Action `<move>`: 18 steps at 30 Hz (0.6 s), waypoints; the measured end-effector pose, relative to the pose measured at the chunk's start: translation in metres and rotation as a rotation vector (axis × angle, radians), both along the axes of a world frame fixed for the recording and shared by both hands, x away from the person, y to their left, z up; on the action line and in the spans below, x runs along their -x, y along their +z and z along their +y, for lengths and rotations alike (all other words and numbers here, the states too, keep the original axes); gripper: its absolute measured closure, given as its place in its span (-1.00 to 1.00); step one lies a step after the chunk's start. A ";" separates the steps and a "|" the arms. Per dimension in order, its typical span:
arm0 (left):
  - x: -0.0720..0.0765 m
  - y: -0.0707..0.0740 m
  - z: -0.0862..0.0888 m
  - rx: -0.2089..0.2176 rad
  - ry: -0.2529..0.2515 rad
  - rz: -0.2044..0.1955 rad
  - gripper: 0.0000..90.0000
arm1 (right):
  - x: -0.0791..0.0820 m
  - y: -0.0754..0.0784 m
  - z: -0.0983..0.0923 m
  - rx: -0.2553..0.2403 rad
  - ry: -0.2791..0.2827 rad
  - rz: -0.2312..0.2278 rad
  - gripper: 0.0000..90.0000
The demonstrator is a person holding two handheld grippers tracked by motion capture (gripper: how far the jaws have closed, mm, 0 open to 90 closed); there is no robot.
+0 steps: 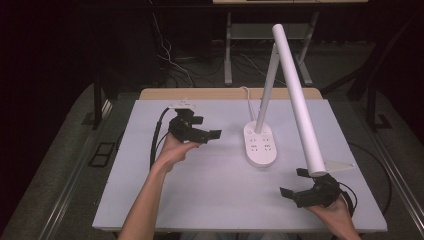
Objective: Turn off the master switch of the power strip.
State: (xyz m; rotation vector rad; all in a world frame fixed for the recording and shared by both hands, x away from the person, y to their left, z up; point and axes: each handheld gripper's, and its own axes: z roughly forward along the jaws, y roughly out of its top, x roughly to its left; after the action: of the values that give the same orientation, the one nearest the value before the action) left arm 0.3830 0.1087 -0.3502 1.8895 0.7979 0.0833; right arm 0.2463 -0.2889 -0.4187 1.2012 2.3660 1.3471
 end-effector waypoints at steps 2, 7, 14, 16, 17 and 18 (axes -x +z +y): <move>0.007 -0.001 0.006 0.006 0.014 -0.007 -1.00 | 0.000 0.000 0.000 0.000 -0.001 0.000 -0.99; 0.020 -0.007 0.022 0.007 0.031 -0.008 -1.00 | 0.000 0.000 0.000 0.000 -0.002 -0.001 -0.99; 0.041 -0.018 0.043 0.023 0.069 -0.003 -1.00 | 0.000 0.000 0.000 0.001 -0.003 0.000 -0.99; 0.049 -0.020 0.047 0.008 0.072 -0.011 -1.00 | 0.000 0.000 0.000 0.001 -0.004 0.001 -0.99; 0.053 -0.021 0.049 0.010 0.069 -0.014 -1.00 | 0.000 0.000 0.000 0.002 -0.004 0.001 -0.99; 0.057 -0.023 0.050 0.012 0.075 -0.017 -1.00 | 0.000 0.000 0.000 0.002 -0.004 0.001 -0.99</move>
State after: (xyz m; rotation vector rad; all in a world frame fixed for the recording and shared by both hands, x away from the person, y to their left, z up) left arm 0.3256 0.1592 -0.3730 1.8451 0.8562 0.1408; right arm 0.2464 -0.2887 -0.4188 1.2053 2.3640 1.3435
